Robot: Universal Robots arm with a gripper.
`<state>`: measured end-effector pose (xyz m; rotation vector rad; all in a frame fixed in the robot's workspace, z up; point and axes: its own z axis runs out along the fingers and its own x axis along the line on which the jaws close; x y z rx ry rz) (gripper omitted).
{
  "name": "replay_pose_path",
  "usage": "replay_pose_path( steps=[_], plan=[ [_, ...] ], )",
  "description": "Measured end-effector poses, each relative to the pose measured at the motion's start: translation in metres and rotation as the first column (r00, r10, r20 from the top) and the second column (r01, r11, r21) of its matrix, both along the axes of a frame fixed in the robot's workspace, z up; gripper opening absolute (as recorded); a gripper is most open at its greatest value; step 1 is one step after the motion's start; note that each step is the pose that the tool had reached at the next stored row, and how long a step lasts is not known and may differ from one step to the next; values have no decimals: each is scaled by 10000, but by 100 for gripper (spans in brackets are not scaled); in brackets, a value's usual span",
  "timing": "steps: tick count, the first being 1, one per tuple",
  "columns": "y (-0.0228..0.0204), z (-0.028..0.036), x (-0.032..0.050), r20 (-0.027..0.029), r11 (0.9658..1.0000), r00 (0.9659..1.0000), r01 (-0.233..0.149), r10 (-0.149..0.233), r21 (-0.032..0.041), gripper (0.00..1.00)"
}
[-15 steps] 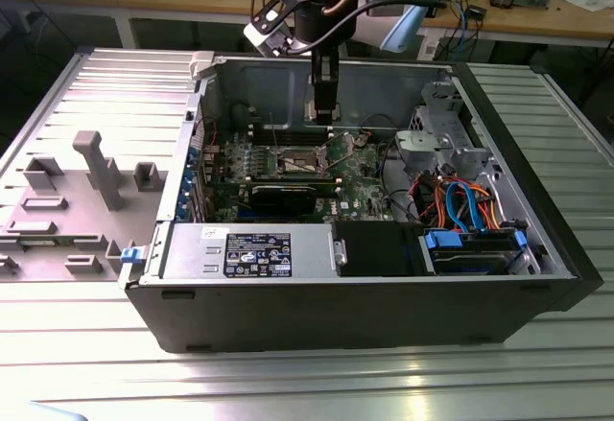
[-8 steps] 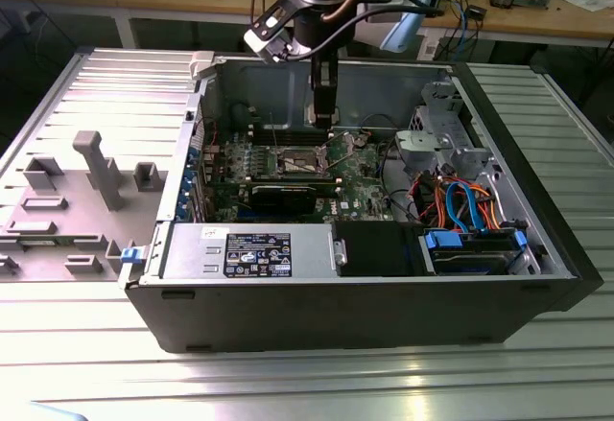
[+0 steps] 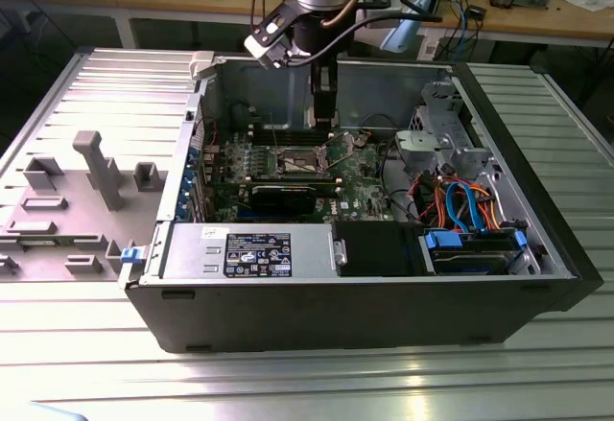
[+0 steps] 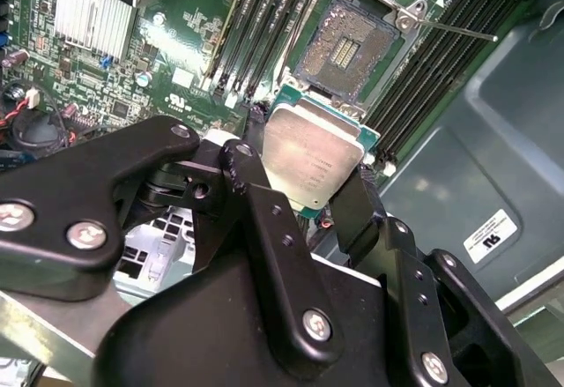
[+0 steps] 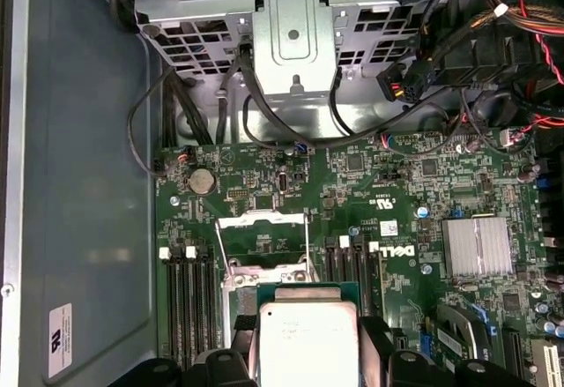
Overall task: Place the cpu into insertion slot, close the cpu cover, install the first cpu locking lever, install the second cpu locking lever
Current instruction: 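Place the cpu into insertion slot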
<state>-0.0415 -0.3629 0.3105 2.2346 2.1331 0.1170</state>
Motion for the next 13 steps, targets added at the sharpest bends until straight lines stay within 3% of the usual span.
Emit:
replay_pose_path(
  steps=[4, 13],
  plan=[
    [0, -85, -6, -8, 9995, 9995, -316, 316, 8, 55],
    [0, -90, -7, -8, 9992, 9992, -408, 408, 18, 55]
  ],
)
